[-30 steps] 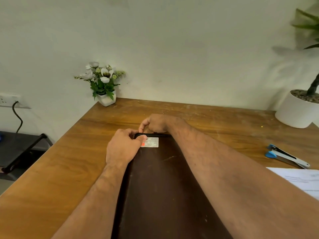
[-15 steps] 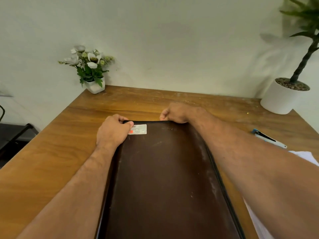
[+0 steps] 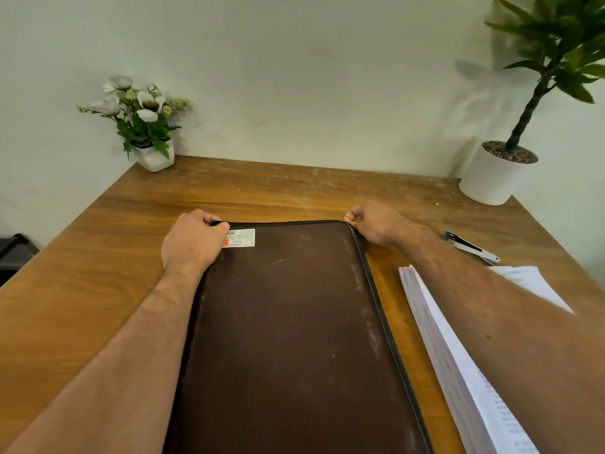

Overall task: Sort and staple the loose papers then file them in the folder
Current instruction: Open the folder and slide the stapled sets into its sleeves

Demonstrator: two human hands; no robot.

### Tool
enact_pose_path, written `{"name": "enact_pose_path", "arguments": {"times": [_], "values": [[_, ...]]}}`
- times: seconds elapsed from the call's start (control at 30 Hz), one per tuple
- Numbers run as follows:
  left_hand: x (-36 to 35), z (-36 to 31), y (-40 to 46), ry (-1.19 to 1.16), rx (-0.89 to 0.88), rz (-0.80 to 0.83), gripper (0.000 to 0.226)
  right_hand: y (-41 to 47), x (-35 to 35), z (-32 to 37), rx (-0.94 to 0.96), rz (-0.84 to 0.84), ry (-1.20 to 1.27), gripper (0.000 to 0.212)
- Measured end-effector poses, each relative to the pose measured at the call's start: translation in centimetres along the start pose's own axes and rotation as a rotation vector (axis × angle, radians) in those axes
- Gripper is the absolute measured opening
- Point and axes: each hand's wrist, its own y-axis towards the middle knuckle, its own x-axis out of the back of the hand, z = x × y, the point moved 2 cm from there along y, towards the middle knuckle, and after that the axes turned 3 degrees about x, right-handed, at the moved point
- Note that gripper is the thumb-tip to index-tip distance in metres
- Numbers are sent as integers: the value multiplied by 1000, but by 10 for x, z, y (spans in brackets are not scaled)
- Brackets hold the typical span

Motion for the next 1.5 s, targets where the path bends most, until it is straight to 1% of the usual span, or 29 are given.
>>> {"name": "enact_pose_path", "arguments": {"times": [0.13, 0.2, 0.27, 0.37, 0.4, 0.47, 0.53, 0.6, 0.73, 0.8, 0.87, 0.93, 1.0, 1.07, 1.17, 1.2, 1.23, 1.3, 1.33, 1.4, 1.43, 1.5], "values": [[-2, -2, -4, 0, -1, -23, 6, -15, -5, -6, -83, 14, -21, 22], [1, -5, -7, 60, -37, -2, 11, -21, -12, -3, -124, -17, -57, 23], [1, -13, -14, 220, -119, 69, 32, -26, -15, 0, -163, -57, -39, 23], [-5, -39, -34, 447, -341, 155, 79, -37, -7, 0, -196, -103, -25, 21], [-9, -45, -38, 487, -365, 201, 87, -39, -5, 1, -205, -120, -24, 20], [-10, -43, -38, 475, -346, 250, 88, -43, -6, 9, -216, -139, -42, 17], [-7, -36, -34, 385, -314, 228, 81, -48, -10, 20, -229, -137, -85, 16], [-9, -32, -30, 308, -303, 189, 74, -59, -10, 29, -276, -134, -118, 19], [-17, -35, -31, 266, -298, 166, 72, -83, -15, 31, -381, -148, -118, 26], [-14, -33, -27, 246, -283, 150, 73, -95, -23, 34, -423, -154, -101, 19], [-9, -33, -24, 198, -275, 129, 75, -110, -30, 39, -454, -135, -132, 6], [-4, -34, -21, 156, -271, 115, 75, -130, -37, 41, -484, -112, -177, 21], [-4, -36, -20, 168, -270, 123, 74, -159, -44, 38, -487, -122, -190, 25], [-9, -36, -24, 225, -277, 138, 75, -187, -53, 35, -467, -152, -150, 21], [-16, -34, -36, 283, -269, 133, 90, -207, -60, 28, -457, -232, -36, 19], [-14, -31, -44, 284, -241, 154, 99, -208, -60, 26, -458, -235, -19, 17], [-10, -28, -52, 284, -197, 207, 108, -206, -60, 24, -460, -233, -4, 15], [8, -19, -74, 278, -106, 368, 122, -202, -58, 23, -457, -242, 16, 13], [19, -15, -88, 287, -95, 451, 127, -199, -56, 23, -450, -249, 15, 13], [38, -3, -124, 333, -134, 570, 131, -197, -52, 24, -436, -259, -2, 13], [43, 5, -143, 336, -170, 599, 131, -196, -51, 24, -432, -258, -20, 13], [48, 25, -181, 294, -213, 601, 125, -198, -52, 24, -432, -232, -65, 14]]}}
